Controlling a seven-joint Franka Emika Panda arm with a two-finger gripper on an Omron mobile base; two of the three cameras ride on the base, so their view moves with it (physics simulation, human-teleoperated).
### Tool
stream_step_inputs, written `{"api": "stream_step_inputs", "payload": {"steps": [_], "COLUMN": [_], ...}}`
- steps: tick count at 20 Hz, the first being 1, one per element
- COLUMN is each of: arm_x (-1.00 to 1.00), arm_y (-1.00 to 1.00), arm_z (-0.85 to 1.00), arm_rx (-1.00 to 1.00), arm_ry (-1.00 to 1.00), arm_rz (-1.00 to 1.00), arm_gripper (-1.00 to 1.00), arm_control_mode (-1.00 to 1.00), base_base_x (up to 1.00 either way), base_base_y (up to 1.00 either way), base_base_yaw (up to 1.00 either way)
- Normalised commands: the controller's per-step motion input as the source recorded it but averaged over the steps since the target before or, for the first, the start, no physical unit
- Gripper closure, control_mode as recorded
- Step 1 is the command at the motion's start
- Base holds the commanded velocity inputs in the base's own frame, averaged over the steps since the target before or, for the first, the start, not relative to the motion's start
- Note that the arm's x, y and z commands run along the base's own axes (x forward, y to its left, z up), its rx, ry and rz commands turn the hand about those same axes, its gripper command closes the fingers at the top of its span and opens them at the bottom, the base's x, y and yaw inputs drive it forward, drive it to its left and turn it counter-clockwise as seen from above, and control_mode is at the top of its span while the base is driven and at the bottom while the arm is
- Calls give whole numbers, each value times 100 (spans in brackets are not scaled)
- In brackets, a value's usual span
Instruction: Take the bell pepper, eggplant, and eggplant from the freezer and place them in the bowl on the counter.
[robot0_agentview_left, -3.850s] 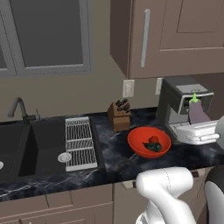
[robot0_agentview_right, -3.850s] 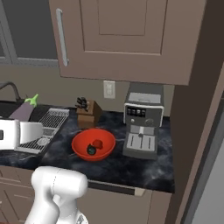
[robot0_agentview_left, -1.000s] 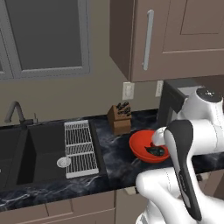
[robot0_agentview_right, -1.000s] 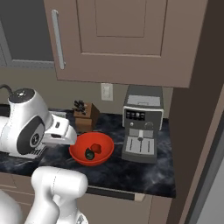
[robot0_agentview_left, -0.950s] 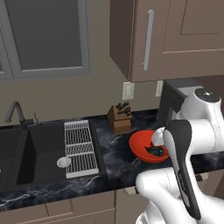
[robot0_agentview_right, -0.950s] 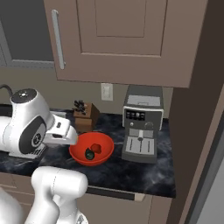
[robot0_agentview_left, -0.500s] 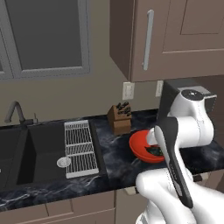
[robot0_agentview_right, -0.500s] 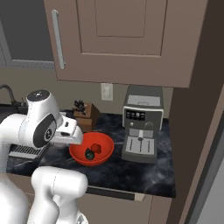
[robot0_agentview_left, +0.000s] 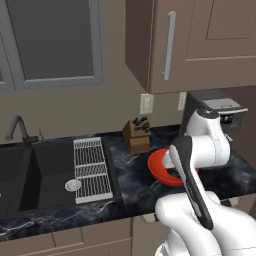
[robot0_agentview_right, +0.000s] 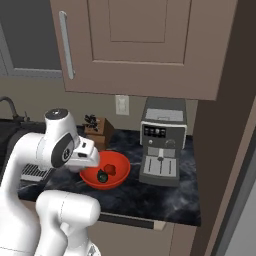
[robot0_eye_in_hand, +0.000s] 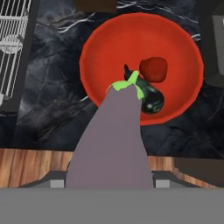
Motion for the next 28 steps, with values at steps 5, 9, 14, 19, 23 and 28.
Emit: {"api": "stream_step_inputs", "payload": {"steps": [5,9,14,19,23,28], "arm_x": [38,29,24,29,33,17], "arm_y": [0,0,0,-6,-8,-2], "arm_z": [-39,-35,-41,-26,-10,-16], "arm_rx": [0,0,0,0,0,0], "arm_ry": [0,0,0,0,1,3], "arm_rz": [4,4,4,3,1,1], "arm_gripper": [100,100,100,100,100,100], "arm_control_mode": [-100,-100,-100,-100,-100,-100], "base_base_x": [0,0,0,0,0,0], "base_base_y": [0,0,0,0,0,0], "base_base_yaw": [0,0,0,0,0,0]}}
